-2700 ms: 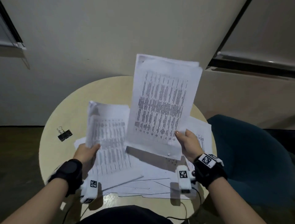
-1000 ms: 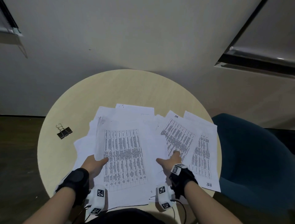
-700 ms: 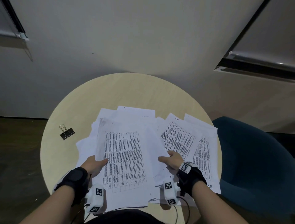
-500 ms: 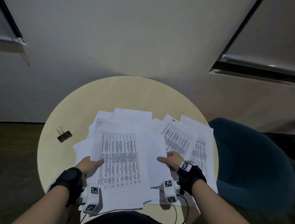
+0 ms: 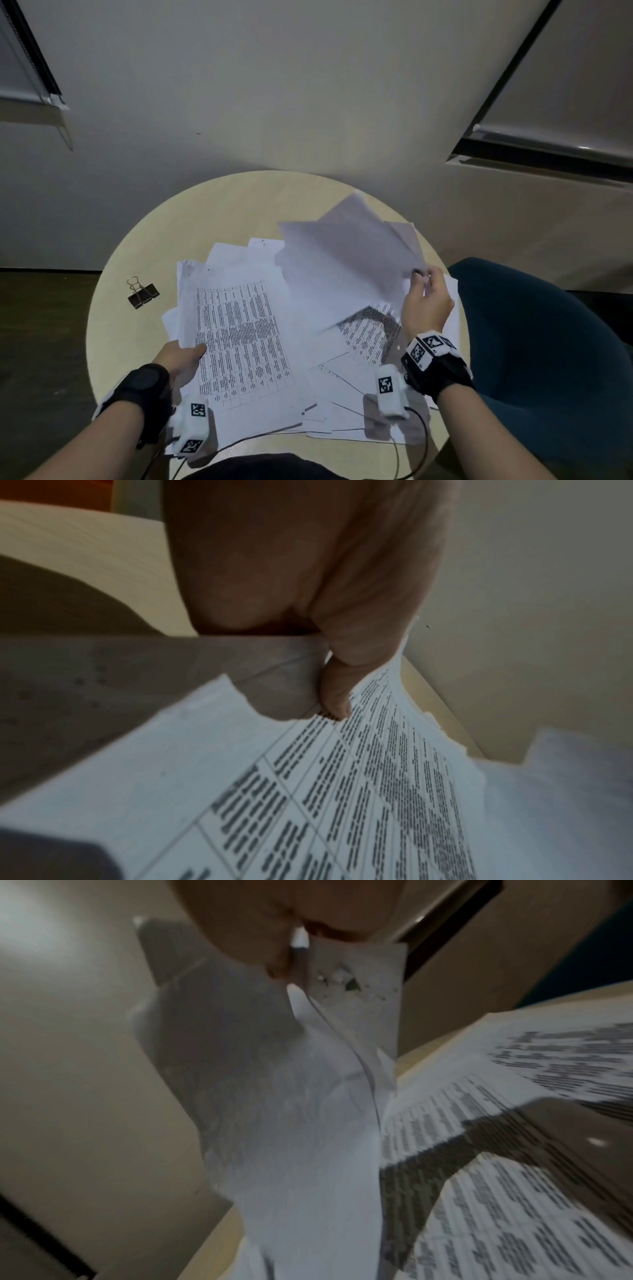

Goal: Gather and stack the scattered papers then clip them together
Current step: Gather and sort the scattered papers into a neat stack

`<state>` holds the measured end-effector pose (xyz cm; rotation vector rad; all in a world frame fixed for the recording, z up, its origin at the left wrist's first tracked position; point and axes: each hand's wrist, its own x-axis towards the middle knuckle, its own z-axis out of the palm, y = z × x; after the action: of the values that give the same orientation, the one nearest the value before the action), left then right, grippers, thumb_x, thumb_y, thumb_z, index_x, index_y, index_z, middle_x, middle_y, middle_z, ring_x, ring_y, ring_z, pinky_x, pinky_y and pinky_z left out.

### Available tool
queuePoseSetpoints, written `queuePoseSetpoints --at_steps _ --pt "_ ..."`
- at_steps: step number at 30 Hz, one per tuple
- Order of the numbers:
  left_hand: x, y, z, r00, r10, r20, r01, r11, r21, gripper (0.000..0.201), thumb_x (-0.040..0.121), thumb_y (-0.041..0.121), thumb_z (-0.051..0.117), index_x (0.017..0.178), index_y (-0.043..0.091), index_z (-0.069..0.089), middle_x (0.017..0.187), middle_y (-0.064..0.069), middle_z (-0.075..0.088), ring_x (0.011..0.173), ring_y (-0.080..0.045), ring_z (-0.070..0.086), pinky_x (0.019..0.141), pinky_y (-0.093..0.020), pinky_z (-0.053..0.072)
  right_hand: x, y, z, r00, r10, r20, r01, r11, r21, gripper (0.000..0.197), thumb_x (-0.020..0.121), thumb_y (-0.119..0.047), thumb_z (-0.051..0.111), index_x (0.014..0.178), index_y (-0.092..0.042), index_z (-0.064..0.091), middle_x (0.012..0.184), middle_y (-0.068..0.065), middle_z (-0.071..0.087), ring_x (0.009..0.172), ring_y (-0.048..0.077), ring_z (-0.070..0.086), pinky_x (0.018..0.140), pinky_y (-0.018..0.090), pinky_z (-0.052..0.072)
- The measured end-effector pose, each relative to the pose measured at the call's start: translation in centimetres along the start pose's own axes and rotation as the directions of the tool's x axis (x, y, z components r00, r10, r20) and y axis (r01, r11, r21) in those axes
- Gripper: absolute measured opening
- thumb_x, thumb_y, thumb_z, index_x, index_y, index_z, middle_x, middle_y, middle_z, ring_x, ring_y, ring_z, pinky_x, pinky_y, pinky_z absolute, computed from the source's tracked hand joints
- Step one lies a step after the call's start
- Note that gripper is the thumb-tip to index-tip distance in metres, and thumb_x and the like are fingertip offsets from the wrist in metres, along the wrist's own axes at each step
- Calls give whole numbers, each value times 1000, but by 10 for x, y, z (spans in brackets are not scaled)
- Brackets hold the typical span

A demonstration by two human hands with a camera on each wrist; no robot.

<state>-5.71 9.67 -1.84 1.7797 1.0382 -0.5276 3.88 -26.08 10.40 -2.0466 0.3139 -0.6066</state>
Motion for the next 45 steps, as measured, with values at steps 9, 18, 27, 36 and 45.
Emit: queuePoseSetpoints --at_steps 9,18,27,36,45 --pt "-17 10 10 1000 -8 -19 7 999 -38 79 93 57 41 148 2 27 150 -19 36 129 -44 43 84 -42 44 -79 13 26 543 -480 689 587 804 97 44 80 -7 54 118 -25 68 116 -12 68 111 -10 53 100 17 45" --pt "-7 5 10 995 20 97 -5 989 -148 108 64 82 56 138 6 42 112 -15 65 100 -29 64 89 -38 49 -127 76 30 82 -202 976 719 690 82 35 87 -19 47 113 -30 69 129 6 64 123 25 57 100 45 49" --pt "6 -5 18 998 46 38 -47 998 29 102 78 45 74 142 -16 23 107 -33 65 90 -41 67 76 -41 55 -119 70 33 426 29 904 438 868 -235 69 87 -71 34 147 -36 30 157 -12 24 144 5 19 119 32 22" --pt "12 -12 28 998 49 -29 -49 999 1 100 75 50 73 142 -10 29 87 -22 66 71 -32 63 64 -33 49 -95 59 71 434 382 816 76 887 -455 34 84 -32 67 65 -21 43 65 0 40 54 13 39 60 25 31" --pt "3 -9 22 998 57 -8 -57 998 -23 81 76 46 75 130 -6 46 103 -21 66 71 -28 58 62 -29 45 -89 78 54 766 406 498 -214 892 -398 38 93 -19 59 65 -11 34 58 4 36 50 17 32 50 25 32"
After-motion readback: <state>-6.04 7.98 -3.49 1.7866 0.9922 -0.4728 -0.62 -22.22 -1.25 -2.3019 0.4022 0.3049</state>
